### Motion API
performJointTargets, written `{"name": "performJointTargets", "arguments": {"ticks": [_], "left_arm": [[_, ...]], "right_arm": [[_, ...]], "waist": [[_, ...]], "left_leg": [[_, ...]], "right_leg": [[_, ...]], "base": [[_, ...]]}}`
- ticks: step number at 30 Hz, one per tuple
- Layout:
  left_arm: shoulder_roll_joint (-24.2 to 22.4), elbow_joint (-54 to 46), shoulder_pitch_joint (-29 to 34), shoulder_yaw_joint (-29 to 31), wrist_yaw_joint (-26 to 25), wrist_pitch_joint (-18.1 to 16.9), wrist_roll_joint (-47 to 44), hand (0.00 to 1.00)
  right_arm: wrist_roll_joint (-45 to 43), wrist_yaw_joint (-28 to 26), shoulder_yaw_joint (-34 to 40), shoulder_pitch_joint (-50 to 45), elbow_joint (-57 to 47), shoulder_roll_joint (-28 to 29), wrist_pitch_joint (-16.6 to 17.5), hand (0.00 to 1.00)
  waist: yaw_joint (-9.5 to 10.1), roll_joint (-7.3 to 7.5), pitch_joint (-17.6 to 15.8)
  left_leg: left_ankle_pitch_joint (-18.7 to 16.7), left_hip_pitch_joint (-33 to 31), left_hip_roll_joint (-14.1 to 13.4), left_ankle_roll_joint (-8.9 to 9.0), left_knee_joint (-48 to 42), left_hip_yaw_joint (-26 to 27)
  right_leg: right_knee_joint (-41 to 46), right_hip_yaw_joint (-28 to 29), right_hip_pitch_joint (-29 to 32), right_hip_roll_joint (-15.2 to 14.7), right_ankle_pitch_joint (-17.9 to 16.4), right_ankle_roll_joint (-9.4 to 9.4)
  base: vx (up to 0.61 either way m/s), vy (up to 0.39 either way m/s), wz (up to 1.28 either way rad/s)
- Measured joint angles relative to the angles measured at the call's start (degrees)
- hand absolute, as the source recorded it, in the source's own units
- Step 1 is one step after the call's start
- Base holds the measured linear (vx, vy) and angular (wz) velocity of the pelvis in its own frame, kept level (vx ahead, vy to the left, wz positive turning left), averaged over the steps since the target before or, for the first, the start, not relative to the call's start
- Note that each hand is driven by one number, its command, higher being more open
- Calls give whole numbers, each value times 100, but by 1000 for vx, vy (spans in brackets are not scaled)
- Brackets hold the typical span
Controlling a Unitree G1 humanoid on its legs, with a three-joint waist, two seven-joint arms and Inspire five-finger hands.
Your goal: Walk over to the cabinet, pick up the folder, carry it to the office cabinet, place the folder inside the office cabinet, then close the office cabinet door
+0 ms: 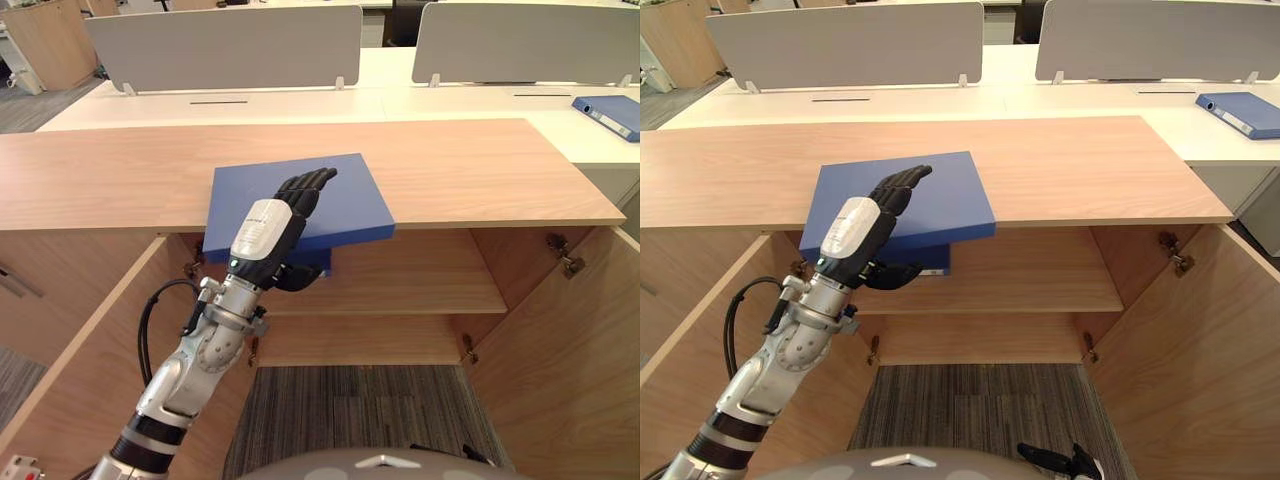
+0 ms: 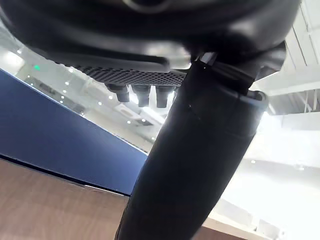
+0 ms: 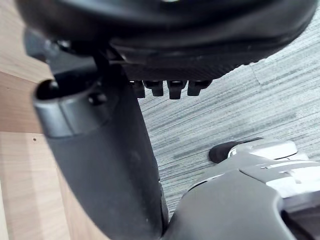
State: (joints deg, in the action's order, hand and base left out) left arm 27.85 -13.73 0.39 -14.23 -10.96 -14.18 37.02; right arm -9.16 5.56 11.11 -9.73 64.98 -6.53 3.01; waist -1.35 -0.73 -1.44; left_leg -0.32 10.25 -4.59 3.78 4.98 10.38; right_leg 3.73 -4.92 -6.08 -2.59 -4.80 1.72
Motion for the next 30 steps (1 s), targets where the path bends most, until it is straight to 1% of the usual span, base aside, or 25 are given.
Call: {"name": "performJointTargets", "arguments": {"ticks": [5,11,12,18,21,25,27,30], "left_arm": [[-6,72,0,-115,-174,87,550,100],[-163,417,2,-108,-418,370,1087,100],[-180,425,5,-108,-431,406,1119,0],[-528,436,105,72,-532,615,1323,0],[-762,411,105,333,-726,612,1323,0],[-887,297,111,504,-912,631,1294,0],[-1084,206,154,668,-962,665,1146,0],[-1074,-101,193,715,-948,618,1079,0]], "right_arm": [[-1,3,-7,20,-6,1,3,100],[-7,16,-7,3,-6,1,3,100],[-7,21,-6,5,-7,1,3,100],[-9,87,-3,8,-17,1,1,100],[-10,90,1,7,-46,1,-1,100],[-10,89,2,8,-57,2,-3,100],[-10,89,1,13,-59,5,-3,100],[-56,91,-1,26,-83,9,-3,100]], "waist": [[-45,14,-11],[-54,36,-27],[-54,37,-30],[-57,-5,-101],[-61,-24,-117],[-64,-39,-131],[-64,-37,-132],[-64,-41,-131]], "left_leg": [[-17,5,29,-23,0,2],[-34,10,50,-33,1,4],[-34,-5,54,-33,1,6],[-38,-11,65,-34,2,11],[-42,-11,63,-29,2,13],[-49,-14,61,-27,3,14],[-54,-20,61,-28,3,15],[-64,-33,61,-29,3,18]], "right_leg": [[-148,-1,-71,-19,68,3],[-239,-3,-94,-40,113,31],[-284,0,-96,-42,139,39],[-311,5,-98,-54,151,51],[-320,6,-103,-52,151,51],[-330,6,-103,-49,151,52],[-339,7,-102,-49,153,55],[-357,10,-96,-49,155,59]], "base": [[0,0,0],[-44,7,-1],[-48,5,-1],[-26,1,-1],[0,0,0],[0,0,0],[-32,-6,0],[0,0,0]]}}
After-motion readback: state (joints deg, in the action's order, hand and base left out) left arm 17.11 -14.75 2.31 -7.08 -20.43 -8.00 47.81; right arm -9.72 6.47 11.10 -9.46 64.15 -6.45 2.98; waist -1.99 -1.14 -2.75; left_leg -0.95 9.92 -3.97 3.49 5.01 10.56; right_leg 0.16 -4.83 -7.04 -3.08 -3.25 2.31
